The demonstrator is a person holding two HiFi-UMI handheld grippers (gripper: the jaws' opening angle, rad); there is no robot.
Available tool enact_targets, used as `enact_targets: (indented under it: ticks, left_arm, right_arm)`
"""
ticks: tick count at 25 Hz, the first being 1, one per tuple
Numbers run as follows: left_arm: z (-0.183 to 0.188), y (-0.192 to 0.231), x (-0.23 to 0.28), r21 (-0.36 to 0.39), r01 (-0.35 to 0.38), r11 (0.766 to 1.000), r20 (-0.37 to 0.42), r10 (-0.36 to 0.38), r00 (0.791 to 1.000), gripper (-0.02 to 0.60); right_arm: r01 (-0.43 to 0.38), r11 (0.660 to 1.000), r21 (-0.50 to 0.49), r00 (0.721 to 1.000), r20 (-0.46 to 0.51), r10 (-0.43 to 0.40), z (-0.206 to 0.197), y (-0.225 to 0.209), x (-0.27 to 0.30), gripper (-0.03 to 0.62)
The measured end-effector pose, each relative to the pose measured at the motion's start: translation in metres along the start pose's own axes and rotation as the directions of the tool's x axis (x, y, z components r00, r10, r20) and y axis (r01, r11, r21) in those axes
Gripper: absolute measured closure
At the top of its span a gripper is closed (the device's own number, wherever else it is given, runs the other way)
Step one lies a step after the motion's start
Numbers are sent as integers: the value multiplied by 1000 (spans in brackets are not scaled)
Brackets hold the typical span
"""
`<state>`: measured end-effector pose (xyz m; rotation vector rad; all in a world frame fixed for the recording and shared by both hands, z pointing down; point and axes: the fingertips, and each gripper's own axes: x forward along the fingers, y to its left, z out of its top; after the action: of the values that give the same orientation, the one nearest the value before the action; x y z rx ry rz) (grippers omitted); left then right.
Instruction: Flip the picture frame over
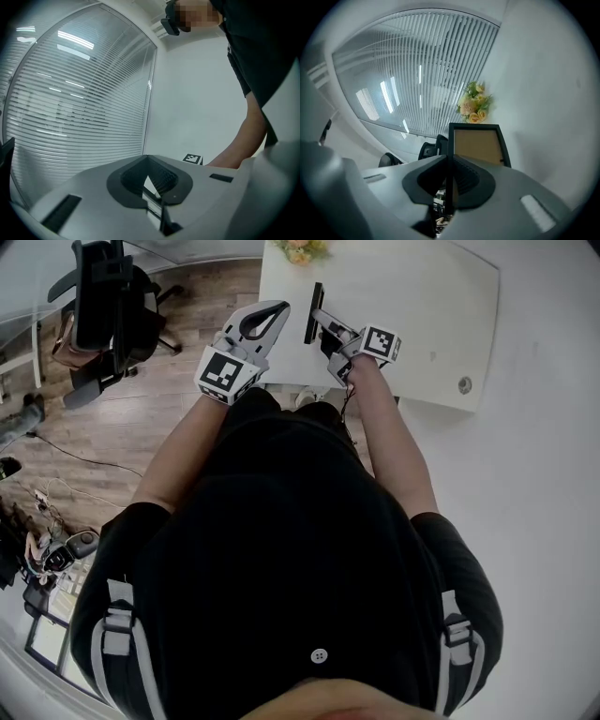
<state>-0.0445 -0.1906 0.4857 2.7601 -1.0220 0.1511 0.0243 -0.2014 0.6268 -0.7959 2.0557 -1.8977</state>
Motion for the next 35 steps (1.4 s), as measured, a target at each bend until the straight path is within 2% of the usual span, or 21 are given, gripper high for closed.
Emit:
enact_targets:
  ticks: [4, 9, 23, 35]
  left_arm:
    - [-5, -1, 3, -10, 5, 1000, 0, -5, 1000, 577]
    - [-11, -4, 4, -21, 15, 1000, 0, -15, 1000, 577]
    - [-22, -12, 9, -41, -2, 999, 4, 2, 1000, 577]
    - [-14, -23, 13, -26, -5, 1000, 7, 5, 1000, 577]
  right_arm:
    - [-54, 996, 68, 998, -16, 56, -4, -12, 3, 543]
    - [-113, 989, 100, 993, -18, 116, -9, -16, 6, 543]
    - [-193, 971, 143, 980, -22, 198, -12, -36, -5, 543]
    - [-126, 991, 46, 992, -20, 127, 4, -44, -37, 533]
